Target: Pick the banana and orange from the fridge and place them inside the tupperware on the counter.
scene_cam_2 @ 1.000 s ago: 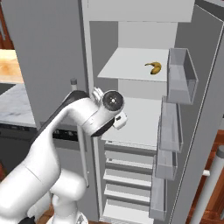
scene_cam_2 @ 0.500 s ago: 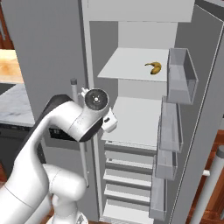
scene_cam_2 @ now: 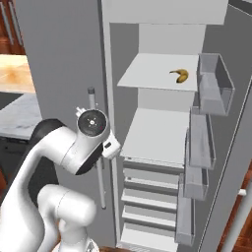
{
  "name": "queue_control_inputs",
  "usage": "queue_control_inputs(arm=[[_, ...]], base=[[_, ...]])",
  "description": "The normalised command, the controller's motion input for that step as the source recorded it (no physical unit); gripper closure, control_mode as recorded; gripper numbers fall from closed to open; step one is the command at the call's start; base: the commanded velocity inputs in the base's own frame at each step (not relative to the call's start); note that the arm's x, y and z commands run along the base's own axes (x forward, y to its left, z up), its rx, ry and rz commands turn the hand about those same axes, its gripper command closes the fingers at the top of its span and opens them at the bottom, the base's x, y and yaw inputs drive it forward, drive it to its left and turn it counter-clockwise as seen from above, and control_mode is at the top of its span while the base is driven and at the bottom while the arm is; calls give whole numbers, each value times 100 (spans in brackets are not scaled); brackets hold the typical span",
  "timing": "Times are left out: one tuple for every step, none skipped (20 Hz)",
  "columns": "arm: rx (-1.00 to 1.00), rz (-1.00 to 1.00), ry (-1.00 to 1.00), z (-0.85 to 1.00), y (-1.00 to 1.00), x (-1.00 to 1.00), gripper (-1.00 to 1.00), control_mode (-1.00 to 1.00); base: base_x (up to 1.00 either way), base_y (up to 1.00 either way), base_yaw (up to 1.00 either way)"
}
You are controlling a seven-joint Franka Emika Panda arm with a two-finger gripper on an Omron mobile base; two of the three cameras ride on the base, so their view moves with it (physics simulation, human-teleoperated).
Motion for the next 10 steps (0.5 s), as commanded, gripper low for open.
queue_control_inputs(arm=[[0,0,0,0,0,0,100,100],[0,0,0,0,0,0,100,100],[0,0,0,0,0,0,100,100],[0,0,0,0,0,0,100,100],[0,0,0,0,0,0,100,100],[0,0,0,0,0,0,100,100],[0,0,0,0,0,0,100,100],[0,0,0,0,0,0,100,100],[0,0,0,0,0,0,100,100],[0,0,0,0,0,0,100,100]], base=[[-47,92,19],[-42,99,21],[-38,100,21],[-29,100,21],[-23,100,19],[-16,100,16],[-10,100,13],[-9,100,13],[-8,100,13],[-4,100,11]])
